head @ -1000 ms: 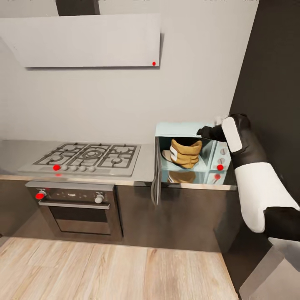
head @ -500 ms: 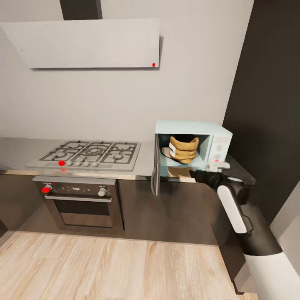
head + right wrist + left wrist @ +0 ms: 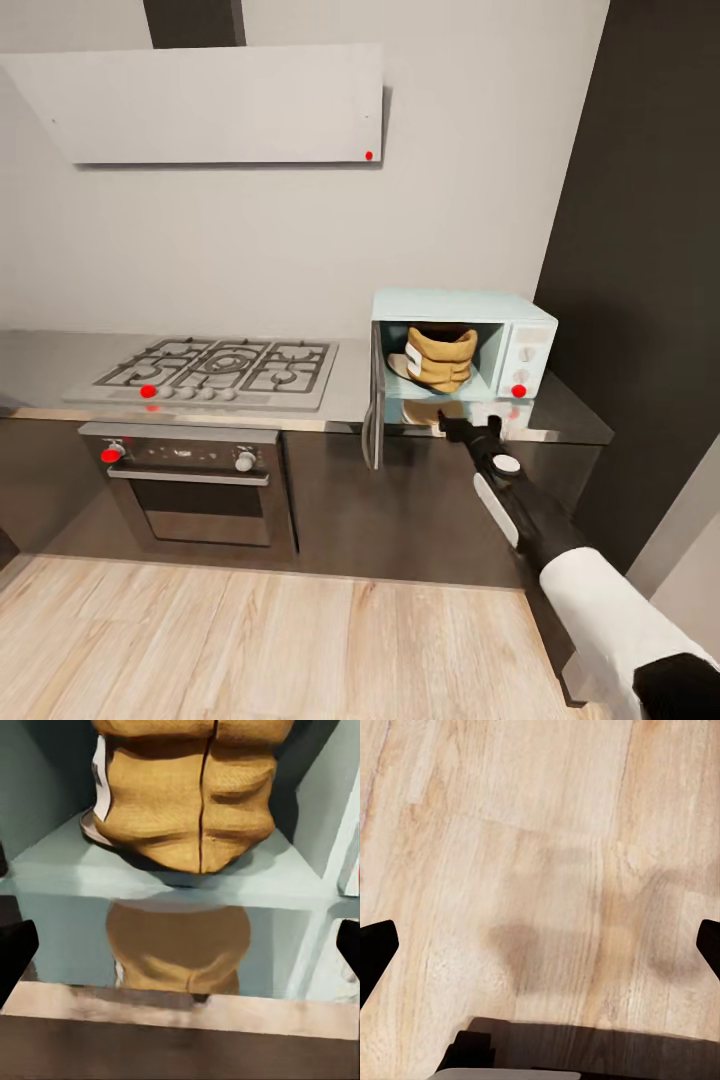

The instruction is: In the kitchen, take the popcorn bag from the countertop, put it into the microwave, and heat it until the popcorn is cooked so the cooked popcorn ends up inside the bag.

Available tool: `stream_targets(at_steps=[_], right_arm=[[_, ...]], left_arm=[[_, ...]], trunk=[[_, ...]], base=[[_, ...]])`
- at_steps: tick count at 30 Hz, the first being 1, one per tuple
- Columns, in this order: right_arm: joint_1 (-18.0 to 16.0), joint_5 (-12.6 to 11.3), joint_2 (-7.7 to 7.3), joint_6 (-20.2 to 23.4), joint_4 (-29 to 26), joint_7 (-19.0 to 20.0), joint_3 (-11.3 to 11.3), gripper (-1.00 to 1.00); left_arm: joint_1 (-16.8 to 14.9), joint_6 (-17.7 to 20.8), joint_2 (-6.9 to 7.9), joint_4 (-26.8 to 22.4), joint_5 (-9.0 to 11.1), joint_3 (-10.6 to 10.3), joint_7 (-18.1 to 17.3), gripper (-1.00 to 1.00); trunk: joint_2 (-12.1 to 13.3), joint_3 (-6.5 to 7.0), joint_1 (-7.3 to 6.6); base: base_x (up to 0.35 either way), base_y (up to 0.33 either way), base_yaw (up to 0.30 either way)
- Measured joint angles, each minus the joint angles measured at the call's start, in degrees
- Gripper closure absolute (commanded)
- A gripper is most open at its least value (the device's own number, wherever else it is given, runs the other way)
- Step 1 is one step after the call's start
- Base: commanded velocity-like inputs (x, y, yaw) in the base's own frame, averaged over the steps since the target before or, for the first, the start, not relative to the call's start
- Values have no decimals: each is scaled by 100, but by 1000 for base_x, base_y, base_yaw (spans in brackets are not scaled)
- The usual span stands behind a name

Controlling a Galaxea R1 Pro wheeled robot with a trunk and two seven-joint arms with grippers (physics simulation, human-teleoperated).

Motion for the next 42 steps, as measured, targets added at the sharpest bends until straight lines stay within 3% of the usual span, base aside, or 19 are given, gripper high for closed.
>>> stream_targets(at_steps=[2,3,7,11,13,18,42], right_arm=[[-613,20,86,-412,1324,419,-19,-100],[-785,19,153,-565,1719,494,-27,-100],[-1329,29,301,-769,2363,568,-220,-100],[-1761,35,476,-969,2983,545,-264,-100],[-1799,40,483,-1208,3049,498,-261,-100],[-1805,83,485,-1339,3189,211,-254,-100],[-1783,113,477,-1341,3259,137,-190,-100]], left_arm=[[0,0,0,-1,2,3,-3,-100],[0,0,0,-1,1,6,-6,-100],[-11,0,2,-1,-3,0,-7,-100],[-9,1,-9,-1,-47,-43,-14,-100],[-8,1,3,-2,-38,-46,-14,-100],[-25,1,17,-2,-16,-23,-14,-100],[-17,2,19,-2,-81,-84,-62,-100]], trunk=[[-1,-1,0],[-1,-1,0],[-1,-1,0],[-1,-1,0],[-2,-1,-2],[-2,-1,-4],[-1,-1,-2]], base=[[0,0,0],[0,0,0],[0,0,0],[17,0,0],[223,0,0],[296,0,0],[126,0,0]])
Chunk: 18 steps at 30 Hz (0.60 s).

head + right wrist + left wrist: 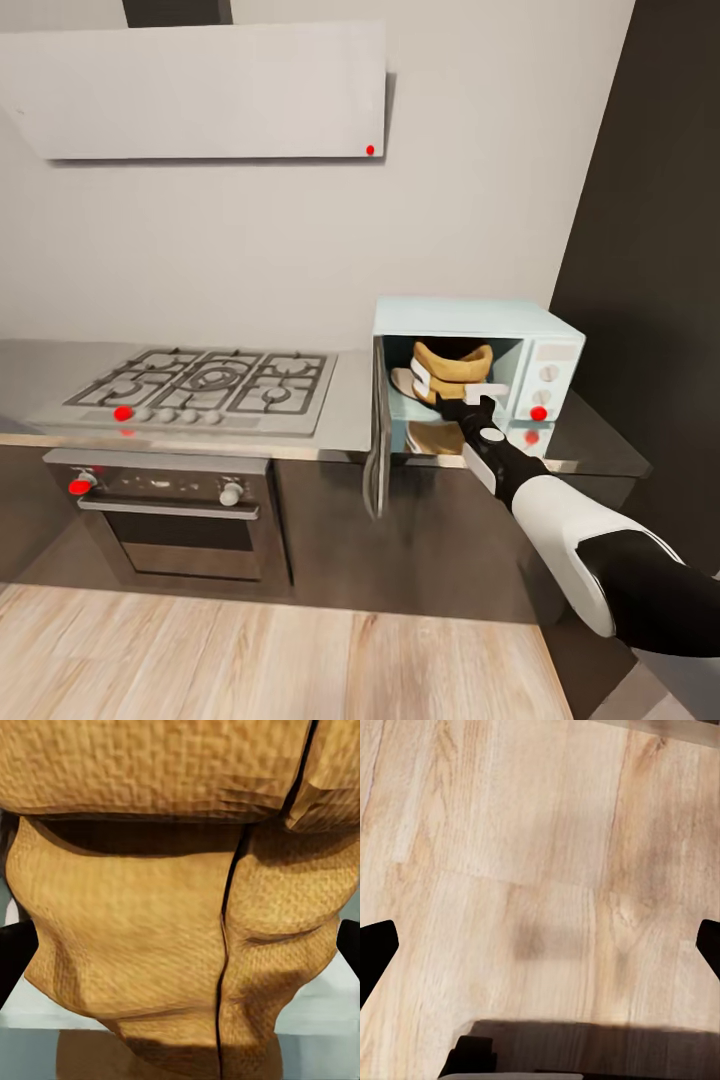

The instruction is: In the kitchen, take the popcorn bag from the countertop, put it into the microwave, and heat it until the popcorn is cooked so the cooked popcorn ends up inside the bag.

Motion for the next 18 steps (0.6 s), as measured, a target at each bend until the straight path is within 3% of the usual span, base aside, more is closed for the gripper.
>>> stream_targets(at_steps=[4,13,18], right_arm=[[-1,0,3,0,0,4,8,-100],[-3,5,8,0,0,4,9,-100],[-4,35,4,-10,-8,-44,-55,-100]], left_arm=[[-8,2,6,2,8,-1,1,-100],[9,0,0,0,-6,-1,0,-100],[11,1,5,-3,4,1,0,-100]], trunk=[[0,0,-1],[0,0,2],[-2,0,-1]], base=[[254,0,0],[28,1,0],[170,128,0]])
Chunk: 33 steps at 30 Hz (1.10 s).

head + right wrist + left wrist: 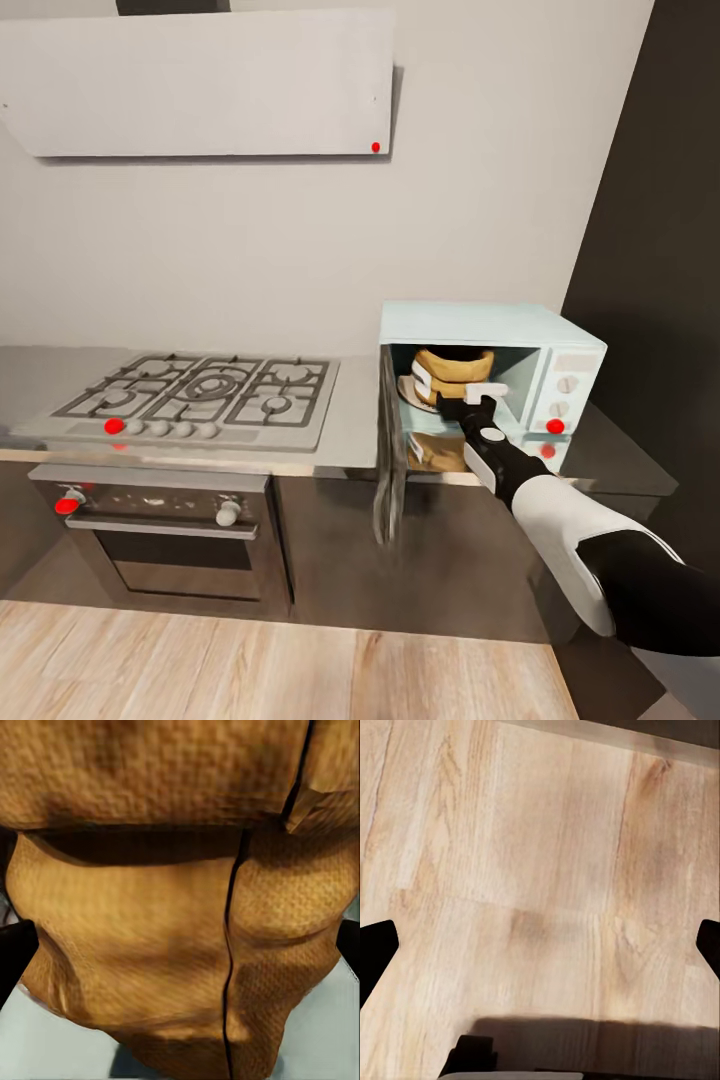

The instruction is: In the kitchen, take the popcorn bag from the countertop, put it into the microwave, and heat it until the popcorn is cooked so the cooked popcorn ends up inside the bag.

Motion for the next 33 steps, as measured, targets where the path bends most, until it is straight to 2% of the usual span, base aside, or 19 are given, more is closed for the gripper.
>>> stream_targets(at_steps=[5,10,15,33], right_arm=[[-1,1,1,3,3,-78,-3,-100],[-1,-2,-7,2,3,2,-1,-100],[-1,8,-12,5,2,-223,27,-100],[-1,-2,-8,8,5,-223,18,-100]], left_arm=[[0,-2,-5,1,-8,-2,0,-100],[0,-1,-5,1,-9,-2,1,-100],[0,0,-5,1,-7,-2,0,-100],[2,-2,-5,1,-9,5,1,-100]], trunk=[[1,0,2],[1,0,2],[0,0,1],[1,0,2]], base=[[21,18,0],[25,0,0],[156,0,0],[3,0,0]])
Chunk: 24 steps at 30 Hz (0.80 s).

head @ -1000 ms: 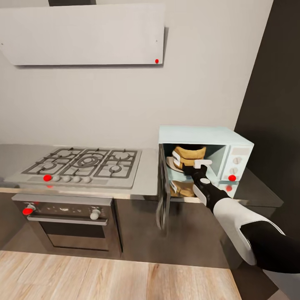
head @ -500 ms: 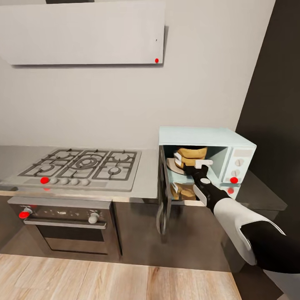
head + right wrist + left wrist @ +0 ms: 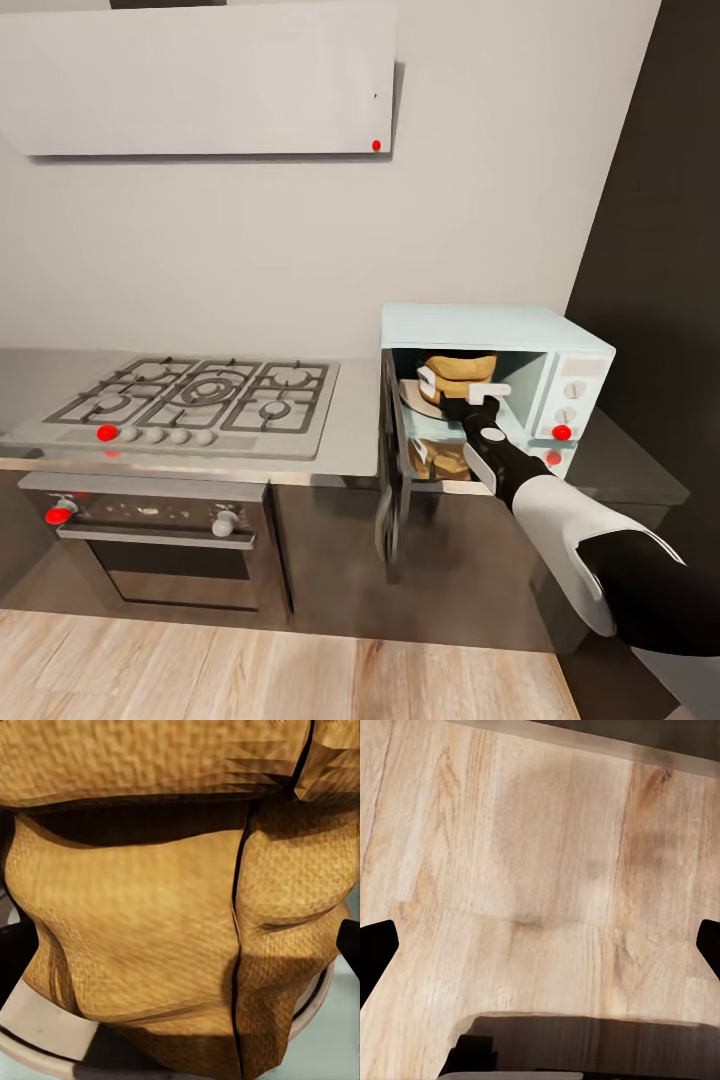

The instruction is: In the kitchen, take the popcorn bag from the countertop, put it into the microwave, and heat it until the popcorn is cooked so the cooked popcorn ends up inside the bag.

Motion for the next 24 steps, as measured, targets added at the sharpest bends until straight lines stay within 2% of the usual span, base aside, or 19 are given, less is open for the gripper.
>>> stream_targets(at_steps=[5,6,8,15,24], right_arm=[[0,-3,-1,-2,0,31,-4,-100],[0,1,-5,1,-1,25,0,-100],[2,-18,-5,7,2,265,48,-100],[3,-23,-19,11,2,274,74,-100],[3,-20,-23,11,2,274,81,-100]], left_arm=[[0,0,0,0,5,-1,3,-100],[1,2,0,0,10,-1,4,-100],[-1,0,-33,2,34,14,9,-100],[4,-1,-59,2,62,46,30,-100],[-4,2,-63,0,71,59,31,-100]], trunk=[[0,0,0],[0,0,1],[1,0,3],[2,-1,1],[2,-1,4]], base=[[-7,0,0],[-153,0,0],[-251,0,0],[-140,0,0],[-318,14,0]])
